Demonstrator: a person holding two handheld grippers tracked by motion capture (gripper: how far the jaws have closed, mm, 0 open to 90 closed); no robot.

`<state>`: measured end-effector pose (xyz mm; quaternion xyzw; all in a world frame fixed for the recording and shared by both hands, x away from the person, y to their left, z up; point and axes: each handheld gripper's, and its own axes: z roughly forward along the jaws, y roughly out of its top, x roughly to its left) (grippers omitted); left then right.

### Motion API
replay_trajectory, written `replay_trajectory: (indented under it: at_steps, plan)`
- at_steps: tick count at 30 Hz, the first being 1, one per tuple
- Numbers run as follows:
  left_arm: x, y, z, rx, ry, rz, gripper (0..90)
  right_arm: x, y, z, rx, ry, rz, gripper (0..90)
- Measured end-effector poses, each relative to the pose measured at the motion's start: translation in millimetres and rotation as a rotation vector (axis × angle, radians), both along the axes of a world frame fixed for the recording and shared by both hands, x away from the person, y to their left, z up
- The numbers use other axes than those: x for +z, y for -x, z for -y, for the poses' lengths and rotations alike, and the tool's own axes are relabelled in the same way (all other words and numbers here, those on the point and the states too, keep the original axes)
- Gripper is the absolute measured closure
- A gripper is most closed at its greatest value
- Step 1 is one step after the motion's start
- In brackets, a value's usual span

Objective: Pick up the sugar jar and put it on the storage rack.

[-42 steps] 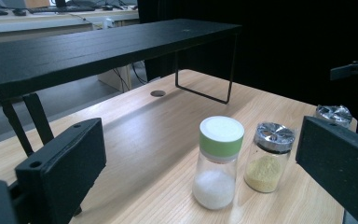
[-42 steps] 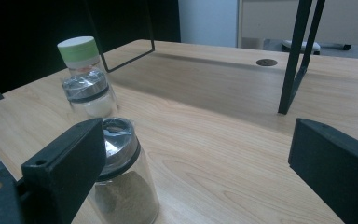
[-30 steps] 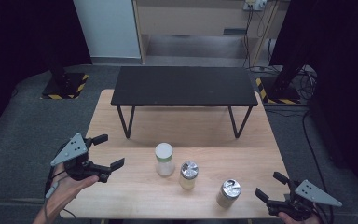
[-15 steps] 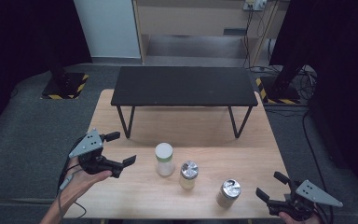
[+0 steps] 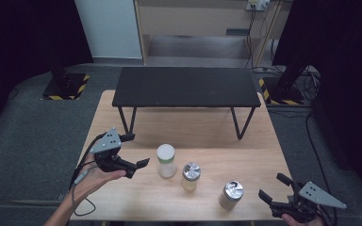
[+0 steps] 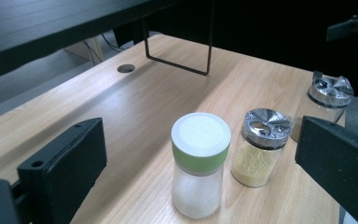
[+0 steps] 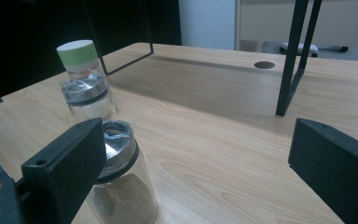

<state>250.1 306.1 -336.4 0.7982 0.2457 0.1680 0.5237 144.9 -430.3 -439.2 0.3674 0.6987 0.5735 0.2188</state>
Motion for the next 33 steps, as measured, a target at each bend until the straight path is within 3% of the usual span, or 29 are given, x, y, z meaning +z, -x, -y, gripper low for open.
replay_trajectory:
  at_steps: [21,33]
  plan:
    - [-13.1,-36.0,30.7,-0.064,-0.061,-0.042,1.4,-0.8,0.0,0.4,-0.001,-0.005,0.003,4.8]
    - [-26.6,-47.0,41.3,-0.064,-0.074,-0.063,1.9,-0.5,0.3,0.5,0.001,-0.005,0.004,4.8]
